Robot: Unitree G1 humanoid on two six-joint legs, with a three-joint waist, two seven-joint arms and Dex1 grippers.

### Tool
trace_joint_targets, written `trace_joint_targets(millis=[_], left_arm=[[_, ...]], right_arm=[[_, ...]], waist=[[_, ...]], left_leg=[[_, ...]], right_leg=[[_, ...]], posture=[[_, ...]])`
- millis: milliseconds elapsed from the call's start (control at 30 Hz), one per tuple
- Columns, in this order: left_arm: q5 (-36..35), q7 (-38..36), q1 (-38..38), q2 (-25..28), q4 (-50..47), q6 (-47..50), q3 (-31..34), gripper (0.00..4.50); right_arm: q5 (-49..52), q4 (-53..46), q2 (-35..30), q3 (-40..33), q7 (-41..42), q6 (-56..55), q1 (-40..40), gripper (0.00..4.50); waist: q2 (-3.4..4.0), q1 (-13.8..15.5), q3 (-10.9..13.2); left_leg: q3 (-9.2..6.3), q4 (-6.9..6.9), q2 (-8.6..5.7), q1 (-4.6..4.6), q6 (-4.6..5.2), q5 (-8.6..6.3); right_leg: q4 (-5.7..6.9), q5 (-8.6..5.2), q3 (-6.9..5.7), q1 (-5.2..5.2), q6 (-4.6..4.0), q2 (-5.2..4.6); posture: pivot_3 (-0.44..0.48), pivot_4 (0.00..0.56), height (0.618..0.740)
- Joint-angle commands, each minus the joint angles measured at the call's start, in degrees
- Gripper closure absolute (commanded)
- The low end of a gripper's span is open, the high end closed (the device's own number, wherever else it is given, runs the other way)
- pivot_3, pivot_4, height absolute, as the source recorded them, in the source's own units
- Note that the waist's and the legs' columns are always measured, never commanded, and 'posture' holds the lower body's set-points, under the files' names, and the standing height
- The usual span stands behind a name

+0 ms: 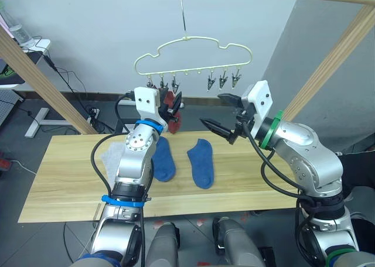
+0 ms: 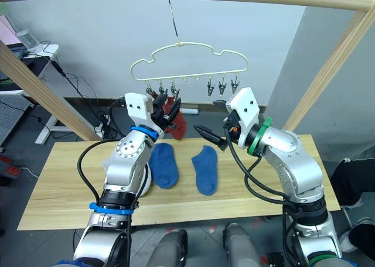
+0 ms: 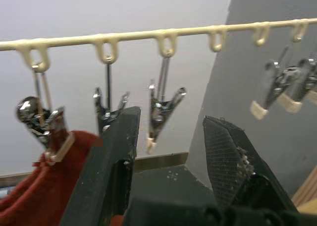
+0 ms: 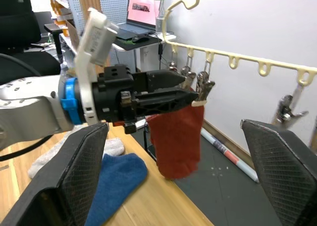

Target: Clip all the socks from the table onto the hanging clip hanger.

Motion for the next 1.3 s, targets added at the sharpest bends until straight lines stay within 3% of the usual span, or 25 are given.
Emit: trace_joint_targets(millis=[33,933,1300], left_arm=[[0.5,0.5,-1.7,-0.3,0.0,-2.2,0.5,2.31],[2.4,-0.3,-9.6,-1.1,13.0,-8.8,0.5,2.31],[3.1,0.3,-9.9,-0.6,13.7,-10.8,0.7,2.31]], right_arm=[[1.6,-3.4,-0.1,0.1,-0.5,-0.1,-1.1,0.0],[2.5,-2.4,-1.3,0.3,-1.5,-0.3,-1.1,0.0],[2.2,-2.2,-1.6,0.3,-1.7,-0.6,-0.9,0.0]], waist=[[0.0,0.0,0.0],[0.0,-0.1,0.0],[0.0,-0.1,0.0]], left_leg=[[0.0,0.0,0.0,0.0,0.0,0.0],[0.01,0.04,-0.01,0.0,0.0,0.0],[0.0,0.05,0.0,0.0,0.0,0.0]], right_leg=[[0.0,0.0,0.0,0.0,0.0,0.0],[0.04,0.01,-0.02,0.0,0.0,0.0],[0.05,0.01,-0.02,0.0,0.0,0.0]], posture=[[-0.07,0.227,0.74],[-0.08,0.239,0.74],[-0.082,0.245,0.74]])
